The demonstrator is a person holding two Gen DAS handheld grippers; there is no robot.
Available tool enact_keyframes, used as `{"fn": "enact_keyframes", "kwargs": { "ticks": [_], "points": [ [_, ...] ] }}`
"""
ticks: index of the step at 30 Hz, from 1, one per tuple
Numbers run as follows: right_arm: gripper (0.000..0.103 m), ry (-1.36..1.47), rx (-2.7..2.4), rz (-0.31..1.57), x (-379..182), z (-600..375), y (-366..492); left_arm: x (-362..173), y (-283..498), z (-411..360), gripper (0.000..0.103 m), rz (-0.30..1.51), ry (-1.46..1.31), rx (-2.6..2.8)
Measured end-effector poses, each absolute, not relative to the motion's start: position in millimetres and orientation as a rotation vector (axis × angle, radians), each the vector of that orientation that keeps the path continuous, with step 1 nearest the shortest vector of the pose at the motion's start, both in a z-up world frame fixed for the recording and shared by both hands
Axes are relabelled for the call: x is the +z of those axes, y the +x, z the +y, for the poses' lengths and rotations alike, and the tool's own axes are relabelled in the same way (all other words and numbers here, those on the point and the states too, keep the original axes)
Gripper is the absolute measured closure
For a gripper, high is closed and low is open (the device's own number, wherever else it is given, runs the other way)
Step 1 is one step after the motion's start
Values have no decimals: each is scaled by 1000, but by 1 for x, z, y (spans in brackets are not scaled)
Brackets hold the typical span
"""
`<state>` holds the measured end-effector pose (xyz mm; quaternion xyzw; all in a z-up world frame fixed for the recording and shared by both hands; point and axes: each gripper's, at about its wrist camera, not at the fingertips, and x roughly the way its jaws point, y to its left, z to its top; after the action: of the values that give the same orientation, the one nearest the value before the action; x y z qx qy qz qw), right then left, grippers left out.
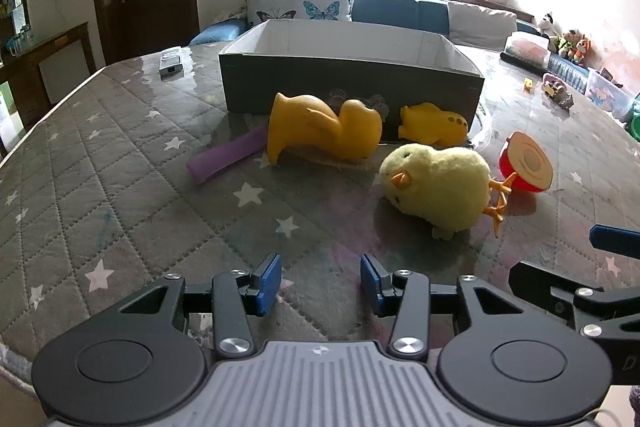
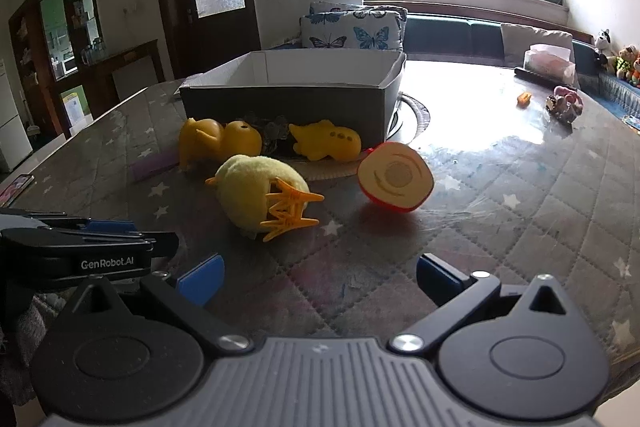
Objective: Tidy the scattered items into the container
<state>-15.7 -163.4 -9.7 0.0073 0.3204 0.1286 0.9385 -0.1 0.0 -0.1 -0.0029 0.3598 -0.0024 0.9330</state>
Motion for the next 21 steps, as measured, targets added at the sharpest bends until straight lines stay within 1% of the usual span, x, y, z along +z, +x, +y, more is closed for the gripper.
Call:
{"fn": "enact_keyframes", "kwargs": {
  "ticks": [21],
  "points": [
    [0, 7, 284, 697, -11, -158, -15, 2, -6, -4, 57, 737, 10, 7]
  ]
}}
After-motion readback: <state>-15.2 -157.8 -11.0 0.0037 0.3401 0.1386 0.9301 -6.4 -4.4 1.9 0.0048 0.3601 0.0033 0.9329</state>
